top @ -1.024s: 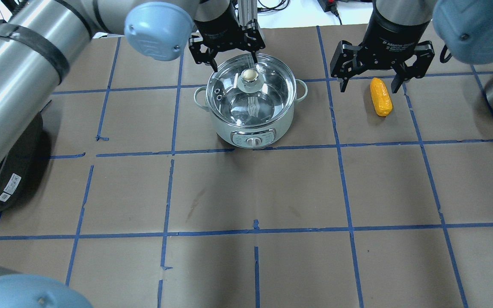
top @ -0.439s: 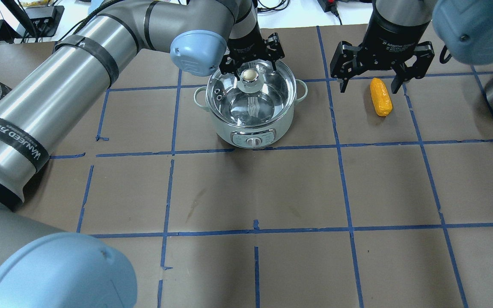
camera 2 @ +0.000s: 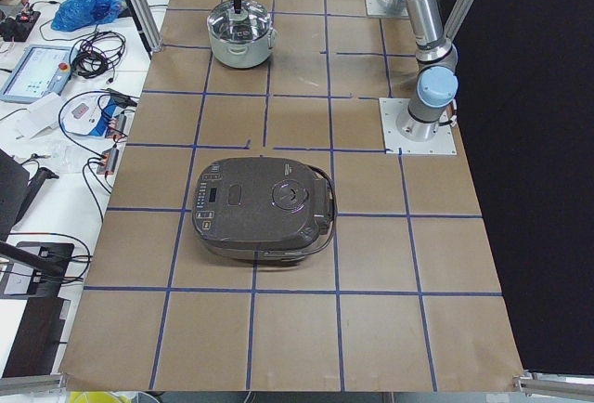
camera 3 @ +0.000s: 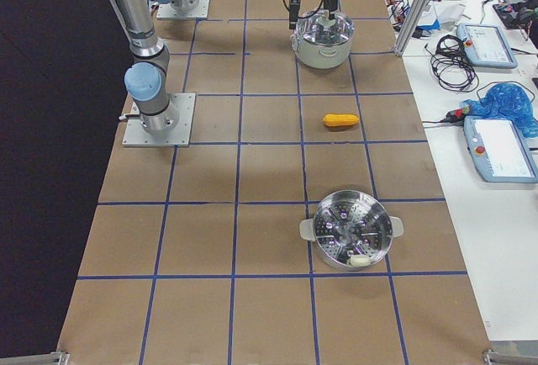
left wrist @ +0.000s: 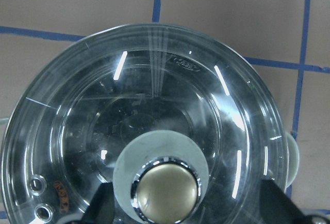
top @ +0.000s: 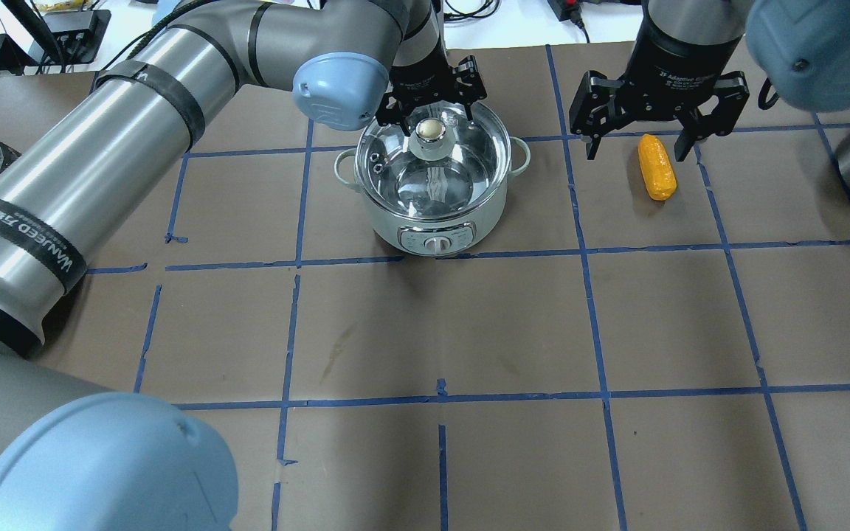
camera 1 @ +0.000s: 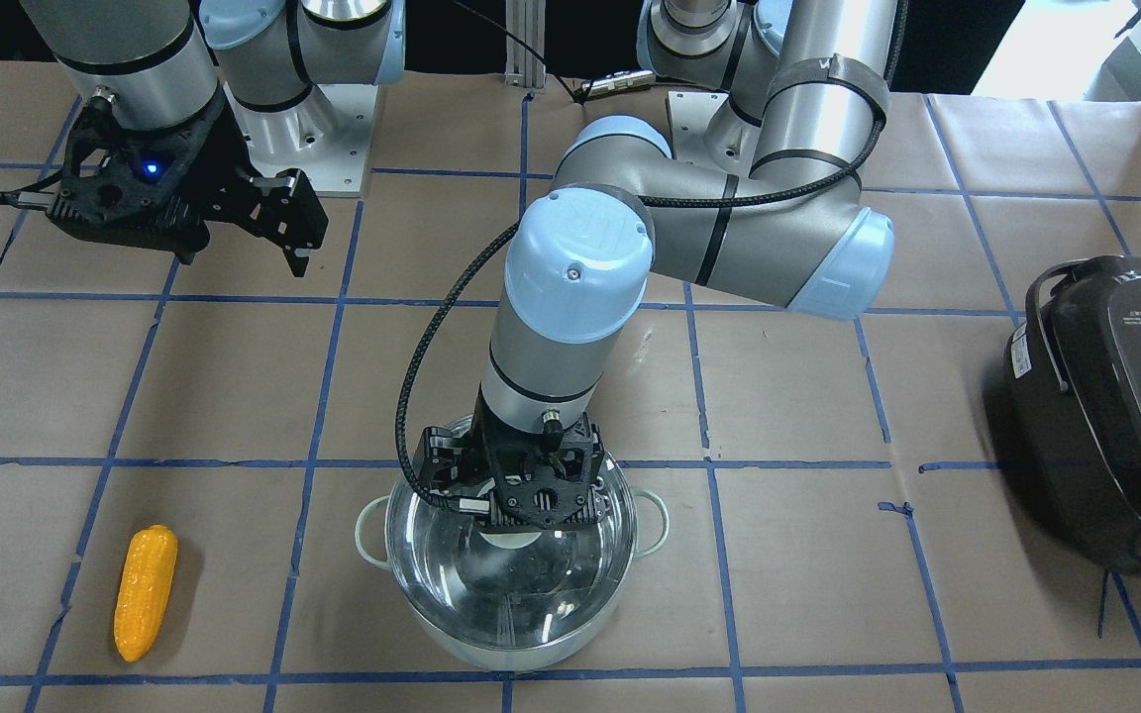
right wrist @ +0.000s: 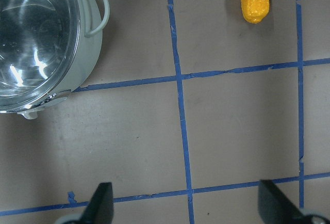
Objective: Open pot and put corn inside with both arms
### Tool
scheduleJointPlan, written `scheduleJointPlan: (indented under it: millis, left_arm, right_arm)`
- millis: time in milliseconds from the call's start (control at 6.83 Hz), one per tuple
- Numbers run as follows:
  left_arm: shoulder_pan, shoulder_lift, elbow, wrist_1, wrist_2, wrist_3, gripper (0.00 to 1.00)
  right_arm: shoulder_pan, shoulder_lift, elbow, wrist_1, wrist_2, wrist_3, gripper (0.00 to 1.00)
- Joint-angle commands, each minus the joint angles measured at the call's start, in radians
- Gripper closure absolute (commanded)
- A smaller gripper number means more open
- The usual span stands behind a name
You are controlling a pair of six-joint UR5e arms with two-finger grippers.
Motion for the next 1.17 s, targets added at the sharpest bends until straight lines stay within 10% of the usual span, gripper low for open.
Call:
scheduleJointPlan:
  millis: [0,585,1024]
  left_arm:
    - [0.005,-0.007,-0.001,0.0,0.039,0.028,0.0]
    - [0.005,-0.025,0.002,0.0,0.039,0.025,0.14]
    - [0.005,-0.022,-0.001,0.0,0.04,0.024,0.8]
  right_arm:
    - [0.0,0.0,0.0,0.0,0.0,0.0,0.0]
    - [0.0,-0.002,0.0,0.0,0.0,0.0,0.0]
    - [0.0,0.008,-0.011,-0.025,-0.001,-0.003,0.0]
